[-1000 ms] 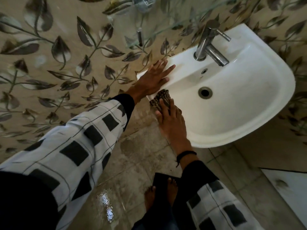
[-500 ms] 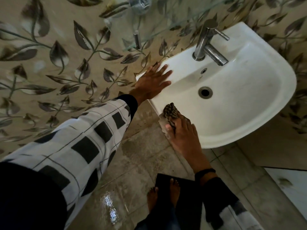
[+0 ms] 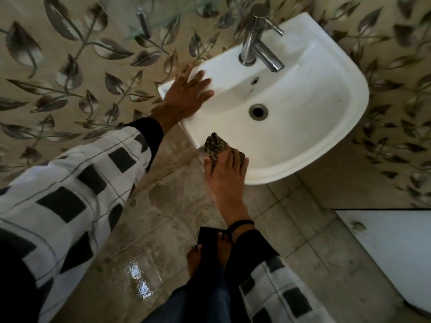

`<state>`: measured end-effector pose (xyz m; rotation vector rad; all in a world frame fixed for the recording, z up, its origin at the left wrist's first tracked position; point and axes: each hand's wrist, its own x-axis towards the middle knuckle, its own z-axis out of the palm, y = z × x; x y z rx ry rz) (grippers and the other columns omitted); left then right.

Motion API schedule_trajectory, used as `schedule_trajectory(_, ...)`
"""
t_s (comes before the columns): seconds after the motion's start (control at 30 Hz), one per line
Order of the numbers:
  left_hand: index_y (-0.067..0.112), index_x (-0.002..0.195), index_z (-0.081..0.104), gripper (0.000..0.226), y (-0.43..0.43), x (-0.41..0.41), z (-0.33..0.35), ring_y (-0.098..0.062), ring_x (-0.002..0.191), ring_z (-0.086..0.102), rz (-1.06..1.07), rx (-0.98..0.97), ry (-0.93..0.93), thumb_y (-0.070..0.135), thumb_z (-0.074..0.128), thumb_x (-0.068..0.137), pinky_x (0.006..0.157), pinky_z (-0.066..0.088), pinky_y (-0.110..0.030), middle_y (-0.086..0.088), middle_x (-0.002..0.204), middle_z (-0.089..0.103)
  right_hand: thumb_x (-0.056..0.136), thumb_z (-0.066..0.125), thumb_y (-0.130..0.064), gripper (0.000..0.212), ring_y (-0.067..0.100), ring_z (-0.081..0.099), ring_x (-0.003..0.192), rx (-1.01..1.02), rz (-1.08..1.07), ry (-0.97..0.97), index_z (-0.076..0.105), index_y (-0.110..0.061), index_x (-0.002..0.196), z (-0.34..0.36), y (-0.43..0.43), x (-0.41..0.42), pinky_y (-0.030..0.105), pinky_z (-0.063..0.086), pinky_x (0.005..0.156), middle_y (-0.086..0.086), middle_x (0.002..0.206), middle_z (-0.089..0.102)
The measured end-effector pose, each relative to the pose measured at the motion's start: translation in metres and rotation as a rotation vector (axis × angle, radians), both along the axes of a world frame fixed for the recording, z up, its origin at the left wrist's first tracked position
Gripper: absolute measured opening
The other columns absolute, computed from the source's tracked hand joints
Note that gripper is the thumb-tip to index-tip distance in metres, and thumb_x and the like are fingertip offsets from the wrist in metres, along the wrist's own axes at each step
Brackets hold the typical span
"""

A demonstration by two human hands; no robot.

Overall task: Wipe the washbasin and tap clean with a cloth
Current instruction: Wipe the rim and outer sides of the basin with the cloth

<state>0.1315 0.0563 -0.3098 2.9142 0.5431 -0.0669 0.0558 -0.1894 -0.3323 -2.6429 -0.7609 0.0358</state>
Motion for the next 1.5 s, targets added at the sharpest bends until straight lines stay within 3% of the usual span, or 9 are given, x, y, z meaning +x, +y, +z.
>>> schedule_trajectory(0.1, 0.025, 0.158, 0.027, 0.071, -0.014, -0.002, -0.005, -0.03, 0.156, -0.001, 0.052, -0.03, -0.026, 0.065, 0.022, 0.099, 0.126, 0.003, -0.048, -0.003, 0.168, 0.012, 0.099, 0.043, -0.043, 0.05, 0.037, 0.05, 0.133, 0.072, 0.021, -0.014, 0.062, -0.001, 0.118, 0.001, -0.012, -0.004, 0.057, 0.034, 0.114, 0.018, 0.135, 0.061)
schedule_trajectory(0.23, 0.027, 0.156, 0.03, 0.066, -0.01, -0.001, -0.005, -0.028, 0.156, -0.001, 0.095, -0.056, -0.065, 0.061, 0.039, 0.101, 0.127, 0.003, -0.046, -0.005, 0.169, 0.006, 0.104, 0.046, -0.043, 0.046, 0.033, 0.057, 0.126, 0.132, -0.035, -0.143, 0.069, -0.003, 0.11, -0.008, -0.055, 0.015, 0.052, 0.035, 0.114, 0.015, 0.124, 0.068)
schedule_trajectory(0.37, 0.029, 0.156, 0.032, 0.071, -0.008, -0.002, -0.008, -0.027, 0.156, -0.001, 0.134, -0.072, -0.092, 0.066, 0.042, 0.097, 0.127, 0.006, -0.044, -0.003, 0.169, 0.008, 0.099, 0.054, -0.031, 0.033, 0.033, 0.059, 0.12, 0.216, -0.085, -0.082, 0.07, -0.003, 0.1, -0.012, -0.039, 0.009, 0.052, 0.035, 0.113, 0.014, 0.115, 0.07)
schedule_trajectory(0.67, 0.028, 0.156, 0.031, 0.075, -0.009, -0.003, -0.006, -0.026, 0.156, -0.001, 0.165, -0.083, -0.121, 0.068, 0.045, 0.095, 0.127, 0.008, -0.04, -0.002, 0.168, 0.013, 0.095, 0.051, -0.028, 0.04, 0.031, 0.047, 0.137, 0.178, -0.154, -0.083, 0.059, -0.008, 0.128, -0.007, -0.058, 0.011, 0.05, 0.024, 0.122, 0.013, 0.131, 0.064)
schedule_trajectory(0.8, 0.027, 0.157, 0.03, 0.076, -0.011, -0.003, -0.007, -0.025, 0.156, -0.001, 0.155, -0.09, -0.112, 0.068, 0.044, 0.095, 0.127, 0.007, -0.041, -0.002, 0.168, 0.014, 0.097, 0.042, -0.028, 0.051, 0.027, 0.044, 0.141, 0.096, -0.034, -0.168, 0.053, -0.009, 0.143, -0.015, -0.089, 0.019, 0.052, 0.023, 0.121, 0.012, 0.144, 0.056)
schedule_trajectory(0.97, 0.026, 0.157, 0.031, 0.077, -0.009, -0.005, -0.007, -0.025, 0.156, -0.001, 0.166, -0.1, -0.138, 0.069, 0.045, 0.094, 0.127, 0.007, -0.042, -0.002, 0.167, 0.017, 0.1, 0.033, -0.03, 0.058, 0.035, 0.036, 0.145, 0.014, -0.286, -0.14, 0.04, 0.002, 0.149, -0.01, -0.077, 0.024, 0.051, 0.025, 0.12, 0.024, 0.153, 0.041)
schedule_trajectory(1.1, 0.025, 0.157, 0.031, 0.077, -0.011, -0.005, -0.007, -0.024, 0.156, -0.001, 0.168, -0.103, -0.148, 0.068, 0.046, 0.095, 0.127, 0.007, -0.042, -0.002, 0.167, 0.018, 0.102, 0.032, -0.033, 0.063, 0.037, 0.028, 0.148, 0.017, -0.246, -0.045, 0.029, 0.005, 0.152, -0.011, -0.081, 0.013, 0.048, 0.019, 0.122, 0.026, 0.159, 0.029)
schedule_trajectory(1.27, 0.025, 0.157, 0.031, 0.078, -0.008, -0.004, -0.009, -0.024, 0.156, -0.001, 0.165, -0.083, -0.143, 0.07, 0.044, 0.094, 0.127, 0.007, -0.043, -0.001, 0.168, 0.017, 0.101, 0.04, -0.029, 0.06, 0.04, 0.041, 0.141, -0.05, -0.4, -0.076, 0.039, 0.012, 0.145, -0.007, -0.073, 0.041, 0.054, 0.031, 0.117, 0.031, 0.149, 0.043)
schedule_trajectory(1.5, 0.027, 0.157, 0.029, 0.08, -0.009, -0.002, -0.01, -0.026, 0.156, 0.001, 0.17, -0.082, -0.127, 0.072, 0.041, 0.092, 0.126, 0.013, -0.044, -0.001, 0.168, 0.017, 0.098, 0.05, -0.025, 0.05, 0.036, 0.051, 0.134, 0.05, -0.189, -0.129, 0.054, -0.001, 0.14, -0.004, -0.049, -0.017, 0.051, 0.033, 0.116, 0.021, 0.142, 0.056)
